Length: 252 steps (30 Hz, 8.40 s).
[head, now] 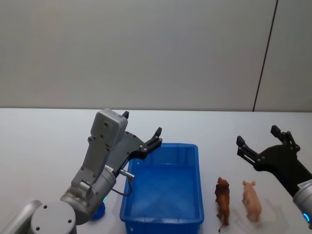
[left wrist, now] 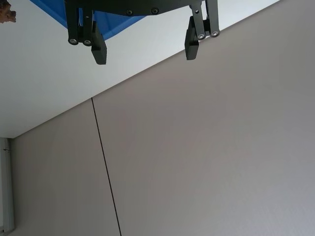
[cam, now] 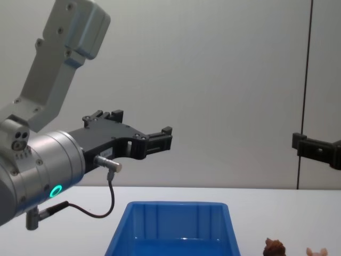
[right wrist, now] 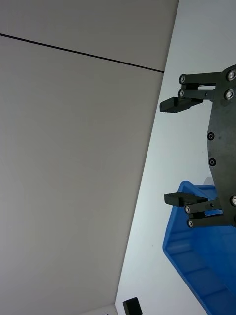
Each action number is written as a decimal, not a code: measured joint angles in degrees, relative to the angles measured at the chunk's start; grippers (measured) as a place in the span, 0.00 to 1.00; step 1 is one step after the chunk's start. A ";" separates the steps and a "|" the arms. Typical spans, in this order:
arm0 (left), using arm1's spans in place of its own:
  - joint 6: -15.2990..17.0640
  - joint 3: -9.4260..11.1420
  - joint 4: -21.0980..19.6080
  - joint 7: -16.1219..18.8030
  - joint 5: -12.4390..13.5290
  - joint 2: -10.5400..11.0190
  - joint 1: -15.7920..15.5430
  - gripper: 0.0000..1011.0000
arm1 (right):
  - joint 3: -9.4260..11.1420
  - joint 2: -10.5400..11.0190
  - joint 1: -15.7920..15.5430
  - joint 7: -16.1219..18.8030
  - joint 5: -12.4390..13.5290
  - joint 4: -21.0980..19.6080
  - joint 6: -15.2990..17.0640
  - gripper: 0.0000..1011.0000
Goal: Pick up the two dolls from the table and place them into the box.
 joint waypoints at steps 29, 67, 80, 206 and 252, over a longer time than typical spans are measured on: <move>0.00 0.00 0.00 0.00 0.00 0.00 0.00 0.99 | -0.11 -1.73 2.50 -1.96 -3.05 4.39 5.55 0.99; 0.00 0.00 0.00 0.00 0.00 0.00 0.00 0.99 | -1.58 -3.14 -0.73 -5.38 -6.08 8.84 14.18 0.99; 0.00 0.00 0.00 0.00 0.00 0.00 0.00 0.99 | -2.27 -4.48 -0.84 -5.53 -6.51 11.70 13.43 0.99; 0.00 0.00 0.00 0.00 0.00 0.00 0.00 0.99 | -5.24 -7.85 3.29 4.39 -12.38 6.72 12.65 0.99; 0.00 0.00 0.00 0.00 0.00 0.00 0.00 0.99 | -8.13 -12.20 -2.37 -9.88 -14.66 8.89 17.19 0.89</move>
